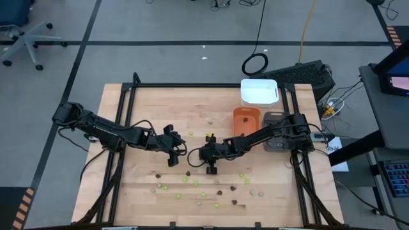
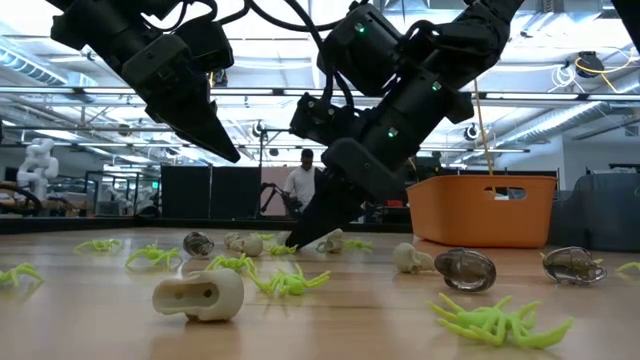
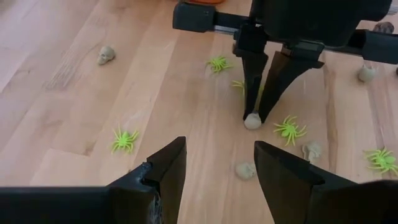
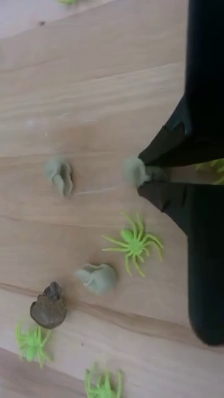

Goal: Sort Halloween decoration
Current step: Put the white skull toy into the black bin

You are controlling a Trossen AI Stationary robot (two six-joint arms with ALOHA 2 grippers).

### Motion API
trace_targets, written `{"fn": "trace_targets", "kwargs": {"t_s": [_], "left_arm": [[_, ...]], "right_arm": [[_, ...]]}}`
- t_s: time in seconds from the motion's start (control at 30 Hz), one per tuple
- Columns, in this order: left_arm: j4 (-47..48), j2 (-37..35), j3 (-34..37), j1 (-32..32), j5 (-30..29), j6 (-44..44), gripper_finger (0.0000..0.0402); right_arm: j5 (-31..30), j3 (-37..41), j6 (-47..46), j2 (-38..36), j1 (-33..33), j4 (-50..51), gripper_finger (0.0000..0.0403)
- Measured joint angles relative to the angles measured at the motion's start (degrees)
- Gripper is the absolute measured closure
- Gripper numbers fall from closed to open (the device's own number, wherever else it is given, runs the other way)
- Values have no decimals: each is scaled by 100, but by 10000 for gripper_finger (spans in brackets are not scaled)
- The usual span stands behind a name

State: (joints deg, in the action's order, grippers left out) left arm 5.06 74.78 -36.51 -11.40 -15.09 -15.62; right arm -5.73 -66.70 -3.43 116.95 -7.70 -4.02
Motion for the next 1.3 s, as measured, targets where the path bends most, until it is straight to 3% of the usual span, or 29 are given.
{"fn": "trace_targets", "kwargs": {"t_s": [0.57,0.87,1.03,1.3], "left_arm": [[-5,0,33,0,-17,-21,210],[-45,0,33,-75,-28,-52,210],[-77,0,33,-159,-56,-52,210],[-223,0,33,-188,-145,-38,210]], "right_arm": [[4,22,700,-888,2,227,403],[6,23,541,-2243,-109,2107,402],[-21,613,99,-3196,-216,2438,402],[-1358,1612,-564,-5164,-229,2775,402]]}}
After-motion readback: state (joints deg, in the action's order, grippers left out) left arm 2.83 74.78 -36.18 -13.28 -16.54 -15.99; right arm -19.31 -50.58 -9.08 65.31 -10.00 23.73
